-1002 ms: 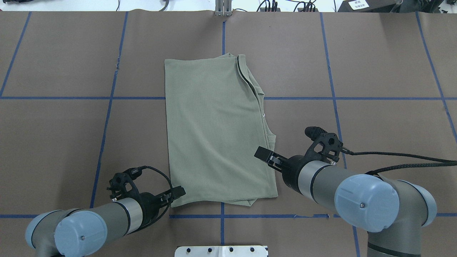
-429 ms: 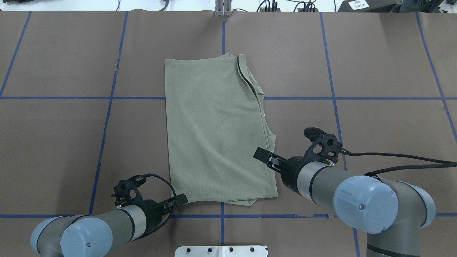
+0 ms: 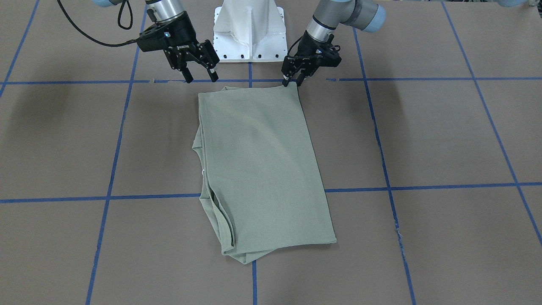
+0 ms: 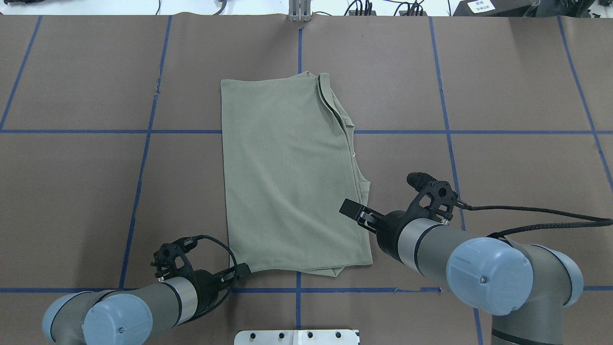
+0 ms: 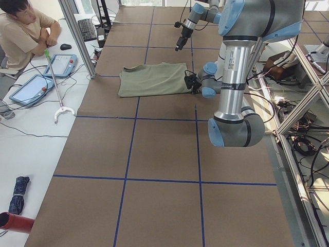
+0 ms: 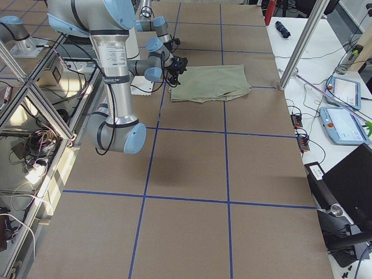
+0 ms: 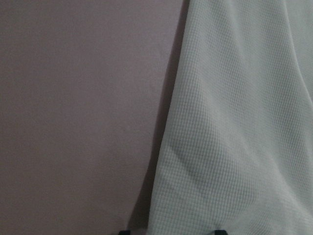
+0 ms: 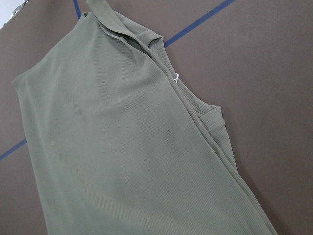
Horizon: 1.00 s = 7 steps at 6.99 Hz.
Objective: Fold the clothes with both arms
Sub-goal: 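Align both grippers on the near edge and close on the fabric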
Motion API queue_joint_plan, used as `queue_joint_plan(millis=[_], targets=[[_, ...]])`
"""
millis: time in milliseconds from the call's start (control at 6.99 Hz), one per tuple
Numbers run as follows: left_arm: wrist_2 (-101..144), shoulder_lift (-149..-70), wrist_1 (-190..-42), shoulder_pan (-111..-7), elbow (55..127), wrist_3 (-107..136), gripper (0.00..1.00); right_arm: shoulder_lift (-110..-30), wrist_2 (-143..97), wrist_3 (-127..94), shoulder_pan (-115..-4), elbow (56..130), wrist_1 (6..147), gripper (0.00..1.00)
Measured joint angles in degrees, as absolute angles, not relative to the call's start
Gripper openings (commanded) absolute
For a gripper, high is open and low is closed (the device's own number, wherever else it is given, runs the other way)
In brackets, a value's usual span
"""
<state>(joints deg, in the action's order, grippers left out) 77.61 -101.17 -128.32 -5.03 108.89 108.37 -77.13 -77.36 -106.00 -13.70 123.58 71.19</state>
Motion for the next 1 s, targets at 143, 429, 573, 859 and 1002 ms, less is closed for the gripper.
queue_joint_plan(millis=[143, 429, 573, 859, 1002], targets=[[77.61, -101.36, -128.3, -5.01, 108.89, 108.45, 0.56, -77.16, -77.35, -106.0, -13.66, 123.58, 71.19, 1.0], [77.59, -101.54, -128.24, -5.01, 108.89, 108.53, 0.47, -77.22, -76.75, -106.0, -13.28, 123.51, 71.25, 1.0], [77.55, -101.55, -128.24, -5.01, 108.9, 108.54, 0.3, -77.24, -76.42, -106.0, -12.95, 123.5, 71.27, 1.0], [77.34, -101.59, -128.23, -5.02, 108.94, 108.53, 0.0, -77.25, -75.28, -106.0, -12.09, 123.43, 71.3, 0.93], [77.27, -101.6, -128.23, -5.03, 109.06, 108.47, 0.0, -77.13, -74.15, -106.7, -11.28, 123.27, 71.47, 0.83]])
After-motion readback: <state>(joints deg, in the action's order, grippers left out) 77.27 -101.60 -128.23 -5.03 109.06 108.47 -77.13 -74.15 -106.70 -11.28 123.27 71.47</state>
